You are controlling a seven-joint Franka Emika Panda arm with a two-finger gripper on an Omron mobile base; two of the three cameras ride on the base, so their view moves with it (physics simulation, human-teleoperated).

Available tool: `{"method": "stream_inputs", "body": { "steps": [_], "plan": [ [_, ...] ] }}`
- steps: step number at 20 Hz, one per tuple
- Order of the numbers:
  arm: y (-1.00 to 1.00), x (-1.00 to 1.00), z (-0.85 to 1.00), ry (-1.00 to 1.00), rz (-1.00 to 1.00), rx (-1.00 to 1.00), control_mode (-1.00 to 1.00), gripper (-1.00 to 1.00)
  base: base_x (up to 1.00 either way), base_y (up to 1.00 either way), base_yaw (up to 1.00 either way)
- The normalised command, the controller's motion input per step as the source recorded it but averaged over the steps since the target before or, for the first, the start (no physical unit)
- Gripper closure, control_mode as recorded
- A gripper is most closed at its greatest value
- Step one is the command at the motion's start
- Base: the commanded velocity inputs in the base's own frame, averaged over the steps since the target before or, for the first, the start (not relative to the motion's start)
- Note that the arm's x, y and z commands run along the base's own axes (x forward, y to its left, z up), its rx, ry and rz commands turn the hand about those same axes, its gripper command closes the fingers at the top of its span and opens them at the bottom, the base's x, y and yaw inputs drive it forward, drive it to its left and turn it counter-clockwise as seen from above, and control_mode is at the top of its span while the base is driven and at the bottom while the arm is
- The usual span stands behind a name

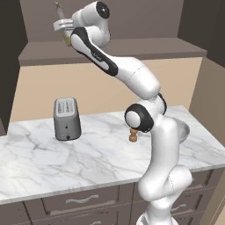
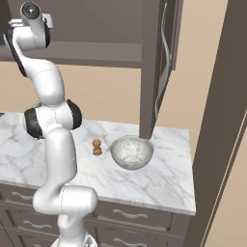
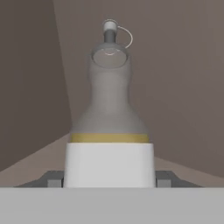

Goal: Retrieve the bottle and the shaker from the cabinet and place them next to the mixing bowl on the counter. Then add garlic from the fridge to the mixing bowl.

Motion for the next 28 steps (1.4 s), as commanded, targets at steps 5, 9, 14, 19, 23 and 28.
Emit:
{"method": "stream_inputs", "body": {
  "steps": [5, 9, 14, 19, 23, 28],
  "plan": [
    [-0.2, -0.42, -0.01, 0.0, -0.01, 0.0, -1.0, 1.0, 0.0, 0.0, 0.0],
    [-0.36, -0.76, -0.52, -0.17, 0.0, 0.0, -1.0, 1.0, 0.0, 0.0, 0.0],
    [-0.45, -0.89, -0.99, -0.36, 0.0, 0.0, -1.0, 1.0, 0.0, 0.0, 0.0],
    [-0.51, -0.86, -1.0, -0.53, 0.0, 0.0, -1.0, 1.0, 0.0, 0.0, 0.0],
    [-0.57, -1.0, -1.0, -0.6, -0.03, 0.07, -1.0, 1.0, 0.0, 0.0, 0.0],
    [-0.67, -1.0, -0.61, -0.45, -0.04, 0.11, -1.0, 1.0, 0.0, 0.0, 0.0]
  ]
}}
